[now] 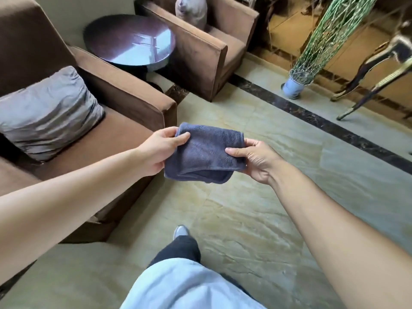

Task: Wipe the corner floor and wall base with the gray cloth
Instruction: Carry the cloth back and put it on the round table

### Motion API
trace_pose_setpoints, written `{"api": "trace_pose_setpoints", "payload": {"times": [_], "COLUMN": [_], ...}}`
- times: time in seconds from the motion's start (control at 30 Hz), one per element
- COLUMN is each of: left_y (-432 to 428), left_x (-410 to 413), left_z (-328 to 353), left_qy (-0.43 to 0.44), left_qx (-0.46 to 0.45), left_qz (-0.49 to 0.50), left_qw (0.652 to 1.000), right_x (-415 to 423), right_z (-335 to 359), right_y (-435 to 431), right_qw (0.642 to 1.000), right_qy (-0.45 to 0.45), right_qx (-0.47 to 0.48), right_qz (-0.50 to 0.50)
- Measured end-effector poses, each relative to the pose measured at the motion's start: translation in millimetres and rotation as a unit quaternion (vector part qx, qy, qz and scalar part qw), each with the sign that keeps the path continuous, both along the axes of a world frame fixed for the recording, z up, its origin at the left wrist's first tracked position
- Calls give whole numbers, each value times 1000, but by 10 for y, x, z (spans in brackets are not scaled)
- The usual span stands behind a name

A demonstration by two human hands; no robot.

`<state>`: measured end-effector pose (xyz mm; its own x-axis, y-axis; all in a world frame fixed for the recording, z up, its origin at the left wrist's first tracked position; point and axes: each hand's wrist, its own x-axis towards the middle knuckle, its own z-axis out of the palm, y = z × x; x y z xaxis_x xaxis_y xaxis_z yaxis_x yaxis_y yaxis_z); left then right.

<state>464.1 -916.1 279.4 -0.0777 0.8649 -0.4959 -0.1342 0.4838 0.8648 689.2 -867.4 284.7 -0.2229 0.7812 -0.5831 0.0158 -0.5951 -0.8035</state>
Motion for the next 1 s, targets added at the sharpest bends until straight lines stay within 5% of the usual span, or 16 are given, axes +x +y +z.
{"api": "trace_pose_setpoints", "payload": {"times": [0.1, 0.27, 0.67, 1.0], "left_y": [769, 1976, 4681, 6386], "left_x": [-72, -242, -927, -2487], "left_z": [1, -36, 115, -551], "left_qy": [19, 188, 51, -25], "left_qx": [4, 33, -19, -67], "left_qz": [-3, -53, 98, 293], "left_qw": [1000, 980, 994, 953], "right_x": [-85, -262, -1281, -3484], "right_z": [12, -98, -162, -573], "right_y": [773, 2053, 5664, 7858], "right_qw": [999, 996, 984, 925], "right_qy": [42, 81, 64, -17], "right_qx": [-14, -14, 3, 79], "right_qz": [-18, -18, 168, 371]}}
